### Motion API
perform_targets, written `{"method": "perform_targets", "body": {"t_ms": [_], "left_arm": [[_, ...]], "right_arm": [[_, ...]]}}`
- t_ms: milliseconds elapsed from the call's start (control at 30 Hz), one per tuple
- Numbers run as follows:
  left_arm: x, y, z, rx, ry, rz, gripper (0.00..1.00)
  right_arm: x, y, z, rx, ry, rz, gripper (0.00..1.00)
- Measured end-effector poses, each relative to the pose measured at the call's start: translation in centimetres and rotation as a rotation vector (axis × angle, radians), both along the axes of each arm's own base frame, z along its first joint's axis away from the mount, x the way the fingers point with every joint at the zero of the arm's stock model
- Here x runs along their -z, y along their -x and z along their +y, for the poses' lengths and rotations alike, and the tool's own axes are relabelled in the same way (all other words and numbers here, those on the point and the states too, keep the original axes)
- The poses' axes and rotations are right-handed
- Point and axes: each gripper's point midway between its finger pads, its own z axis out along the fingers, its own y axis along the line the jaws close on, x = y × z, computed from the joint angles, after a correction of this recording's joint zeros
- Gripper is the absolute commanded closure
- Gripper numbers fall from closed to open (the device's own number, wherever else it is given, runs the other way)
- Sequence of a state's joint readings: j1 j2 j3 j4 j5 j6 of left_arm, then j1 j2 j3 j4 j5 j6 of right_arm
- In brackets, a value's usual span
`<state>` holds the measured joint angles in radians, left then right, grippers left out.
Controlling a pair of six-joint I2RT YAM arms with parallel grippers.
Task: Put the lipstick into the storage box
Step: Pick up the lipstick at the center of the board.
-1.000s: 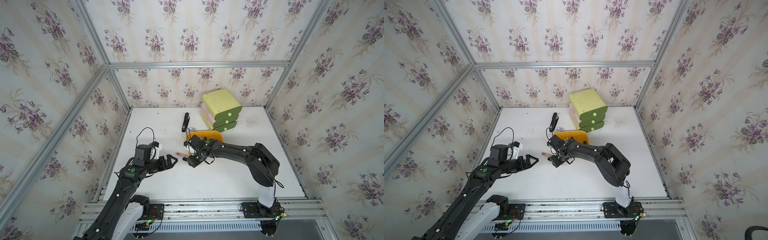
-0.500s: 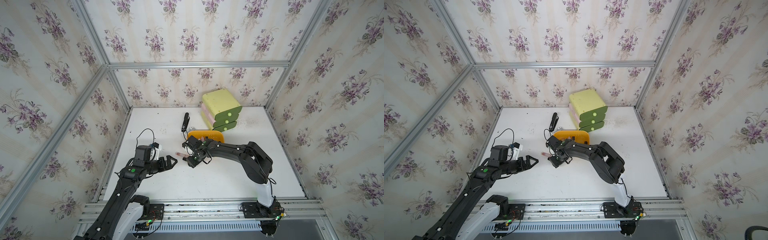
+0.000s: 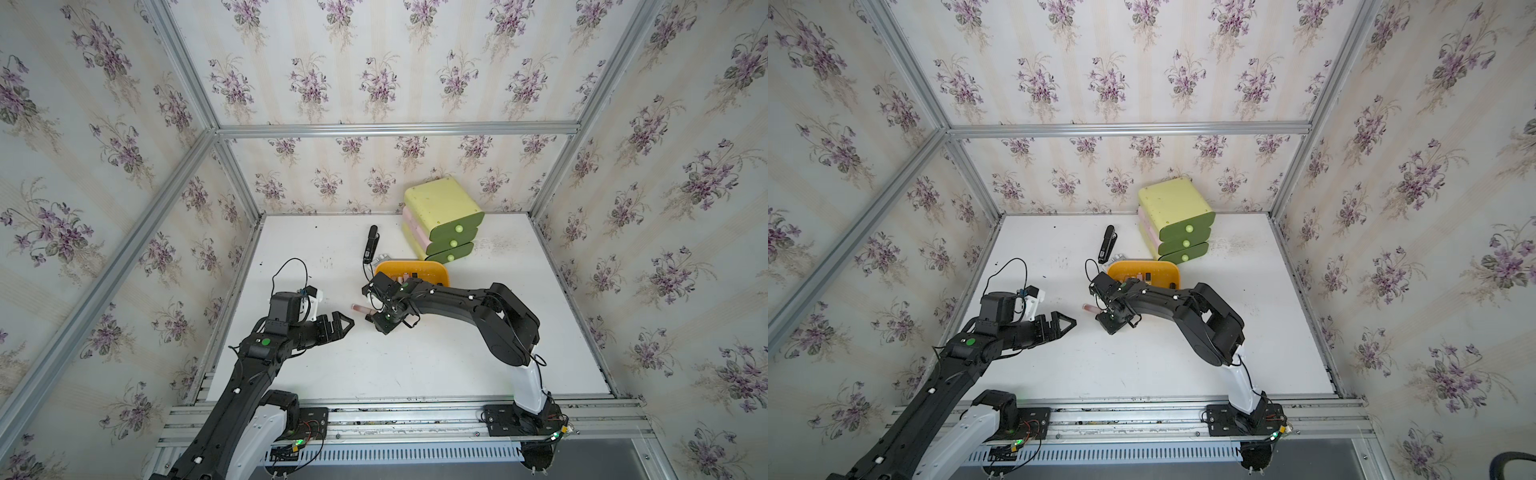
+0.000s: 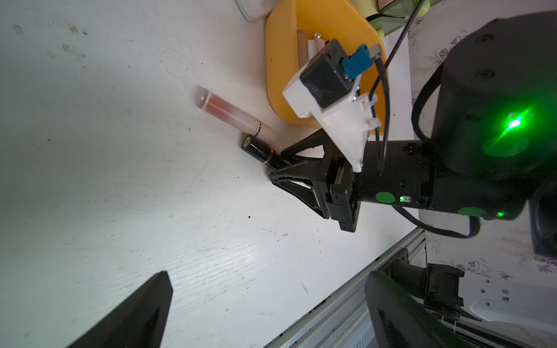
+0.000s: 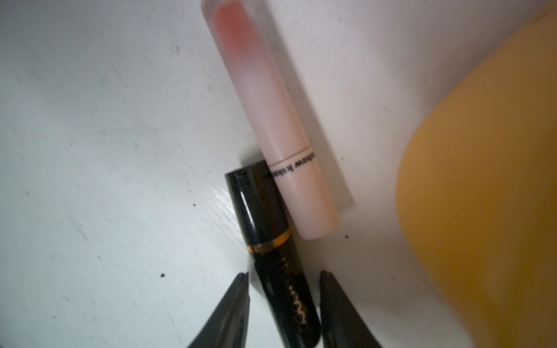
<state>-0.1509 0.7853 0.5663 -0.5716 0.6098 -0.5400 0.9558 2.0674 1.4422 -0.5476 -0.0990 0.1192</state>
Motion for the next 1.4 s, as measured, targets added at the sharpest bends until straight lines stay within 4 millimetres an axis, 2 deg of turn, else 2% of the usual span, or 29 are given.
{"method": "perform_targets", "body": {"t_ms": [300,567,900,1067,1267,1400], "left_arm": [[-0.1,0.0,0.0,0.003,0.002,-0.004,0.0],[-0.2,0.0,0.0,0.001,0.005,-0.008,0.0],[-1.5,0.1,0.2,-0.006,0.006,-0.049,0.0],[-2.6,-0.1,0.1,-0.005,0.014,-0.086,0.0],[-4.0,-0.4,-0.5,0.017,0.056,-0.128,0.0],[-4.5,-0.8,-1.1,0.039,0.084,-0.141,0.0]], "right_arm": [[0.1,0.1,0.2,-0.015,0.006,-0.013,0.79],[-0.6,0.6,0.4,-0.029,-0.006,-0.012,0.82],[-7.3,1.2,2.2,-0.05,-0.197,-0.032,0.83],[-11.3,0.8,2.2,-0.028,-0.305,-0.052,0.82],[-15.6,-0.8,0.1,0.07,-0.431,-0.069,0.82],[-17.5,-2.8,-2.9,0.189,-0.506,-0.081,0.81]]}}
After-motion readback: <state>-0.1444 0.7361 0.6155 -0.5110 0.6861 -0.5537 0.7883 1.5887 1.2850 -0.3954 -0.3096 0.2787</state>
